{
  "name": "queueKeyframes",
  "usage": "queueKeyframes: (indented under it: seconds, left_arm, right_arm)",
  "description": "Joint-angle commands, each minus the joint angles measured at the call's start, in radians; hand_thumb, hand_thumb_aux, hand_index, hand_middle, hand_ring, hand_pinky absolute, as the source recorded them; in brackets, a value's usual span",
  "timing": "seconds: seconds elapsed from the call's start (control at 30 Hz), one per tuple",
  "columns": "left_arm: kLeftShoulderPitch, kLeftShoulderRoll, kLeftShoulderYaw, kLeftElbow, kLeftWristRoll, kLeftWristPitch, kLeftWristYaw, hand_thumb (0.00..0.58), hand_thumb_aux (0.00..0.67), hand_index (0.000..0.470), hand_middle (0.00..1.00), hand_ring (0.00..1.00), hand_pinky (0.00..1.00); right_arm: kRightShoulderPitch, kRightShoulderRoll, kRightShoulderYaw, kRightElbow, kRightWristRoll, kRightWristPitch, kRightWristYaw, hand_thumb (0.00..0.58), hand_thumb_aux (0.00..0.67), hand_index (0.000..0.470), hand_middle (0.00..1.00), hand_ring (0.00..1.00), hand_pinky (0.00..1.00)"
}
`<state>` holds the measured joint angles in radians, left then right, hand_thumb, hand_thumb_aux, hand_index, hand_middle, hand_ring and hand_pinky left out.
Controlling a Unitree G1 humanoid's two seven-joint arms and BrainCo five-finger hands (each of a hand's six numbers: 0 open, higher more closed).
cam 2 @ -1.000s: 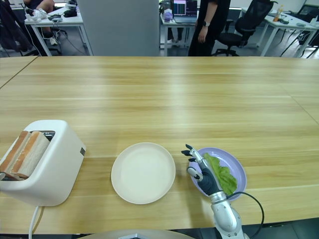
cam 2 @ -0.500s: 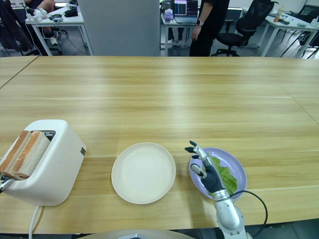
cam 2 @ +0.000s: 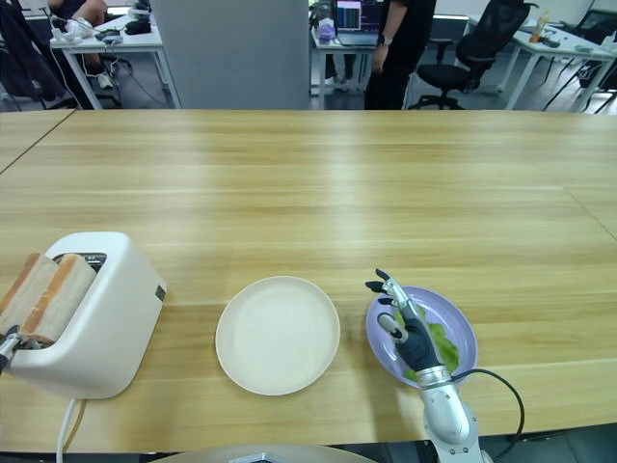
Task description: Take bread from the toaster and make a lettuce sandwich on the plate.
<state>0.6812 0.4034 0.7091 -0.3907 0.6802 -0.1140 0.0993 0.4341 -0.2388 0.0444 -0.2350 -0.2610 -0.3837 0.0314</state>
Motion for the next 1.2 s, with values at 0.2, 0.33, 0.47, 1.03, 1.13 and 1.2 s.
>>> queueKeyframes:
  seconds: [0.2,0.33,0.47,1.03,1.13,1.2]
  left_arm:
    - [-0.019,-0.024,-0.035,0.005,-0.037,0.015,0.010,0.580,0.670,0.460,0.00,0.00,0.00]
    - [-0.060,-0.050,-0.029,-0.041,-0.110,0.025,0.001,0.580,0.670,0.460,0.00,0.00,0.00]
    - [-0.134,-0.063,-0.009,-0.081,-0.214,0.047,-0.011,0.580,0.670,0.460,1.00,1.00,1.00]
    - [-0.567,-0.078,-0.026,-0.207,-0.344,0.230,0.068,0.580,0.670,0.460,1.00,1.00,1.00]
    - [-0.624,-0.094,-0.038,-0.251,-0.337,0.244,0.088,0.580,0.670,0.460,1.00,1.00,1.00]
    - [-0.656,-0.104,-0.053,-0.292,-0.348,0.259,0.088,0.580,0.670,0.460,1.00,1.00,1.00]
  right_arm:
    - [-0.009,0.000,-0.009,0.012,-0.002,0.002,-0.001,0.000,0.000,0.000,0.24,0.24,0.24]
    - [-0.011,0.001,-0.006,0.019,-0.006,0.003,-0.002,0.000,0.000,0.000,0.24,0.24,0.24]
    - [-0.012,0.000,-0.008,0.023,-0.006,0.003,-0.002,0.000,0.000,0.000,0.24,0.24,0.24]
    - [-0.063,-0.004,0.000,0.065,0.002,0.006,0.008,0.000,0.000,0.000,0.27,0.27,0.27]
    - [-0.077,-0.004,0.003,0.075,0.002,0.006,0.009,0.000,0.000,0.000,0.27,0.27,0.27]
    - [-0.086,-0.003,0.005,0.079,0.002,0.005,0.010,0.000,0.000,0.000,0.27,0.27,0.27]
